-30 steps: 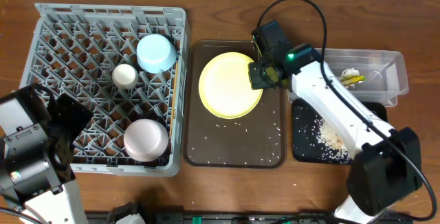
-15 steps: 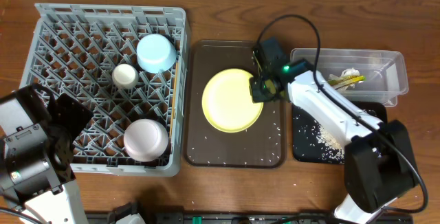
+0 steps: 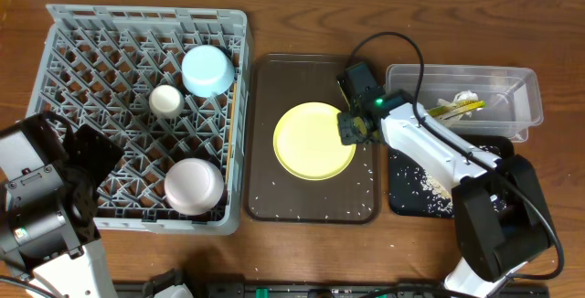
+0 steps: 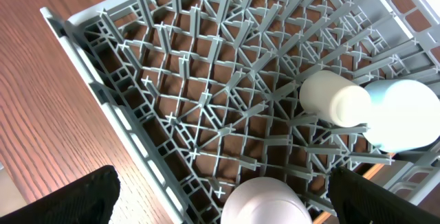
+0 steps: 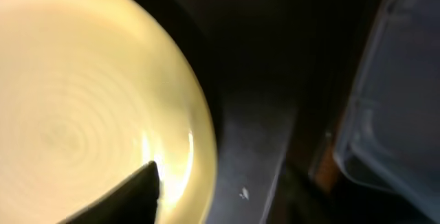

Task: Sort waste into correct bins and load items into the dishwasher

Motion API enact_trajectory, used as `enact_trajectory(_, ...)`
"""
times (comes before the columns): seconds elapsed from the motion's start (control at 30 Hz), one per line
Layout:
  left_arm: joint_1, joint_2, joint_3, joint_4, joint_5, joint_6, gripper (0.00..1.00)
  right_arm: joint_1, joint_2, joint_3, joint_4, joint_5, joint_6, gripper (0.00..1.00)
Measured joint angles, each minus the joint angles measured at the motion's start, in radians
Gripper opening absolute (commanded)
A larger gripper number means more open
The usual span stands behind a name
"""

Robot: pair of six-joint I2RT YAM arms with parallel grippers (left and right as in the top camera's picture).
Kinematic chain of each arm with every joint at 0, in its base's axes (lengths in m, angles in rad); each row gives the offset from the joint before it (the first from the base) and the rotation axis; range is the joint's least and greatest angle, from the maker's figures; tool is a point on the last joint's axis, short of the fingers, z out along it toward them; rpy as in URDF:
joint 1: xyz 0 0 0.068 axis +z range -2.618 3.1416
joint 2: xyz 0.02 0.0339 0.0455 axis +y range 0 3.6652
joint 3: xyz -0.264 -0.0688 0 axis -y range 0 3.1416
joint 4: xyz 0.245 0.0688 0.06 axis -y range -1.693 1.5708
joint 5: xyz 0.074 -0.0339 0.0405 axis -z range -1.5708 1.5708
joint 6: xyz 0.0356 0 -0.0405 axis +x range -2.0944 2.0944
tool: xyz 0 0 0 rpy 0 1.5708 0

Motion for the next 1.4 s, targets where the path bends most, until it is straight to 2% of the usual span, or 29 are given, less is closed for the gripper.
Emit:
enact_trajectory(0.13,0.0,0.0,0.0,0.0,0.0,0.0,0.98,-0.002,-0.004,0.055,-0.06,0.0,-0.003,0.57)
enact_trajectory(0.23,0.0,0.0,0.0,0.0,0.0,0.0,0.98,0.001,-0.021,0.112,-0.062,-0.091,-0.01,0.53)
enact_trajectory(0.33,0.0,0.0,0.0,0.0,0.0,0.0,0.98,0.037,-0.048,0.131,-0.002,-0.217,-0.008,0.47)
enact_trajectory(0.43,0.0,0.0,0.0,0.0,0.0,0.0,0.98,0.12,-0.047,0.129,0.071,-0.245,0.013,0.41)
enact_trajectory(0.57,0.0,0.0,0.0,0.0,0.0,0.0,0.98,0.28,-0.008,0.129,0.151,-0.151,0.034,0.41)
enact_trajectory(0.77,0.0,0.0,0.0,0.0,0.0,0.0,0.98,0.418,0.126,0.128,0.204,0.036,0.058,0.34)
enact_trajectory(1.0,0.0,0.0,0.0,0.0,0.0,0.0,0.98,0.424,0.217,0.116,0.211,0.138,0.09,0.25)
enact_trajectory(1.03,0.0,0.0,0.0,0.0,0.0,0.0,0.98,0.425,0.219,0.116,0.214,0.144,0.095,0.2)
enact_trajectory(1.1,0.0,0.0,0.0,0.0,0.0,0.0,0.98,0.425,0.219,0.116,0.216,0.145,0.105,0.01)
enact_trajectory(1.3,0.0,0.0,0.0,0.0,0.0,0.0,0.98,0.424,0.217,0.118,0.22,0.171,0.118,0.01)
enact_trajectory(1.4,0.0,0.0,0.0,0.0,0.0,0.0,0.98,0.407,0.198,0.137,0.151,0.15,0.122,0.01)
